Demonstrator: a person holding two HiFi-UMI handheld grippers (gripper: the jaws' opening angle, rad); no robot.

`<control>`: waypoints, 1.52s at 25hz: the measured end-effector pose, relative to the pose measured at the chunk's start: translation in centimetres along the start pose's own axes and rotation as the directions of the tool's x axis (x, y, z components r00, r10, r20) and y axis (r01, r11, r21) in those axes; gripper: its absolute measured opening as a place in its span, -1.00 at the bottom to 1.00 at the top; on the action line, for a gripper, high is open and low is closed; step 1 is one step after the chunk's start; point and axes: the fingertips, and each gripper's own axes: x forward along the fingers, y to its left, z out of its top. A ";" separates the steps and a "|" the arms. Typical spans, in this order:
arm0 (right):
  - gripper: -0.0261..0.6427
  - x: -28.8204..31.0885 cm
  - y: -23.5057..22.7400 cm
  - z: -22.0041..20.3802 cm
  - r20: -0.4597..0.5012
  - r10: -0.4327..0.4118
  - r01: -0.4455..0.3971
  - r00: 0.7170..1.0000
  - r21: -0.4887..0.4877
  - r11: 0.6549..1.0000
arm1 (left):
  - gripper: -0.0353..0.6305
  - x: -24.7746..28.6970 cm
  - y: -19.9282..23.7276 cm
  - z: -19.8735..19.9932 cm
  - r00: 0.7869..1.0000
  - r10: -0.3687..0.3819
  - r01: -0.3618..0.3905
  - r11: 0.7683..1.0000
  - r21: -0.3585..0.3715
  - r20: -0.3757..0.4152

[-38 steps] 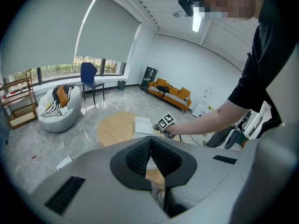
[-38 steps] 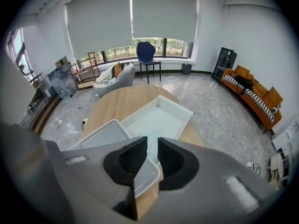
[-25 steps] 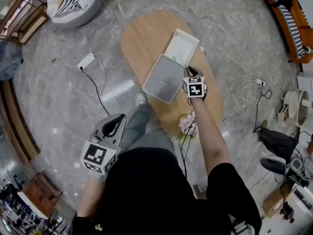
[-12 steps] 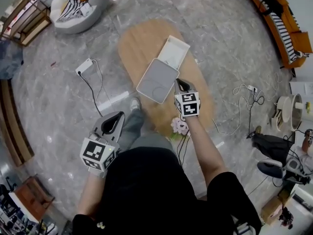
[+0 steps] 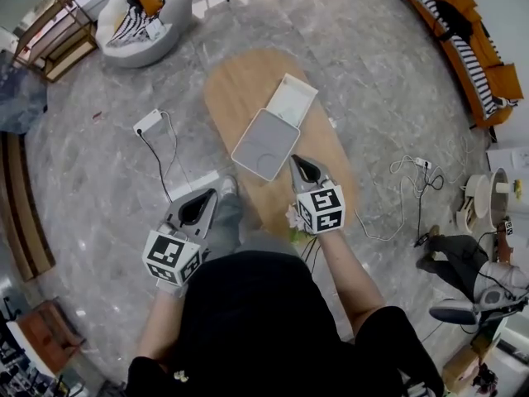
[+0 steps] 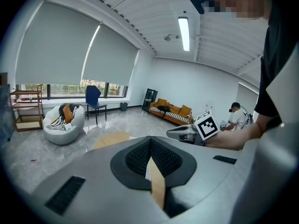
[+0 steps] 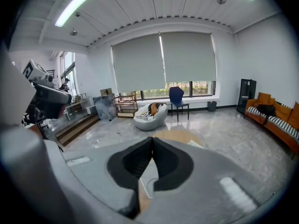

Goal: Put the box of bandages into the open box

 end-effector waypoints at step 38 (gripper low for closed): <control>-0.93 -23.2 3.8 7.7 0.320 0.076 -0.062 0.944 -0.054 0.997 | -0.86 -4.2 -12.4 6.8 0.971 -0.067 0.044 0.994 0.104 0.229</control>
